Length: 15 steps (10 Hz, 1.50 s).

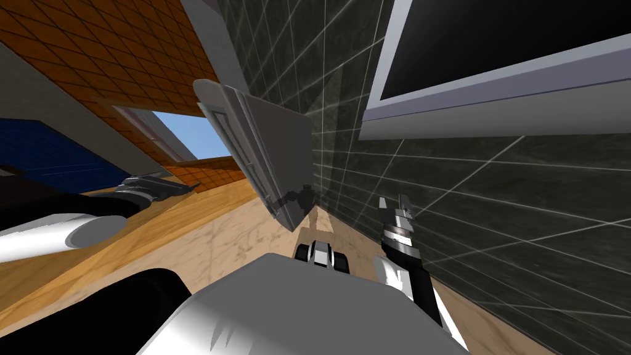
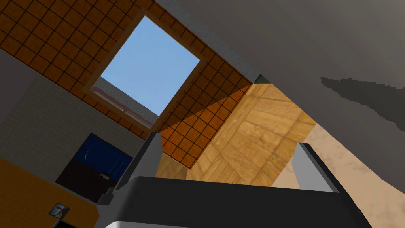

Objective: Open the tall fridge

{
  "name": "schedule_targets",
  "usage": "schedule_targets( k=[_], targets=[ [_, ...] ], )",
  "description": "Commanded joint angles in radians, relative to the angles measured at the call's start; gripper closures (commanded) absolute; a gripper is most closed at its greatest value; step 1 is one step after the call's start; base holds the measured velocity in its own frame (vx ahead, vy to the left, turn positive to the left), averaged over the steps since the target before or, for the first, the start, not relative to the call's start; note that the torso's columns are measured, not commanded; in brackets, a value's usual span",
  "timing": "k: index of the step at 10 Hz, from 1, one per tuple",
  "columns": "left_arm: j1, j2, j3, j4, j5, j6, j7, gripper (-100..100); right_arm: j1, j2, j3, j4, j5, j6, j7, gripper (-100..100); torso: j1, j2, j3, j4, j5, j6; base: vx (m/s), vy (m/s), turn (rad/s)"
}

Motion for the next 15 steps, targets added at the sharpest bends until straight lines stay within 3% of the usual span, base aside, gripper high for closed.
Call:
schedule_targets(
  k=[1,8,9,11,12,15],
  targets=[
    [0.034,0.058,0.066,0.032,0.063,0.072,0.069,-100,0.0,0.0,0.0,0.0,0.0,0.0,0.0,0,-0.005,-0.003,-0.002,-0.001,-0.001,0.0,0.164,-0.192,-0.042],
    [0.123,0.193,0.214,0.083,0.209,0.226,0.214,-100,0.0,0.0,0.0,0.0,0.0,0.0,0.0,0,-0.004,-0.003,-0.002,-0.001,-0.001,0.0,0.132,-0.171,-0.028],
    [0.131,0.207,0.228,0.085,0.222,0.239,0.227,-100,0.0,0.0,0.0,0.0,0.0,0.0,0.0,0,-0.006,-0.004,-0.003,-0.001,-0.002,0.0,0.107,-0.131,-0.025],
    [0.124,0.202,0.217,0.085,0.211,0.231,0.221,-100,0.0,0.0,0.0,0.0,0.0,0.0,0.0,0,-0.003,-0.003,-0.002,-0.001,-0.001,0.0,0.028,-0.035,-0.001],
    [0.124,0.202,0.217,0.085,0.211,0.231,0.221,100,0.0,0.0,0.0,0.0,0.0,0.0,0.0,0,-0.001,-0.002,-0.001,-0.001,0.0,0.0,0.006,-0.006,-0.001],
    [0.147,0.225,0.222,0.027,0.237,0.207,0.235,100,-0.001,0.0,0.0,0.0,0.0,0.0,0.0,0,-0.001,-0.003,-0.002,-0.001,0.0,0.002,-0.146,0.162,0.006]
  ],
)
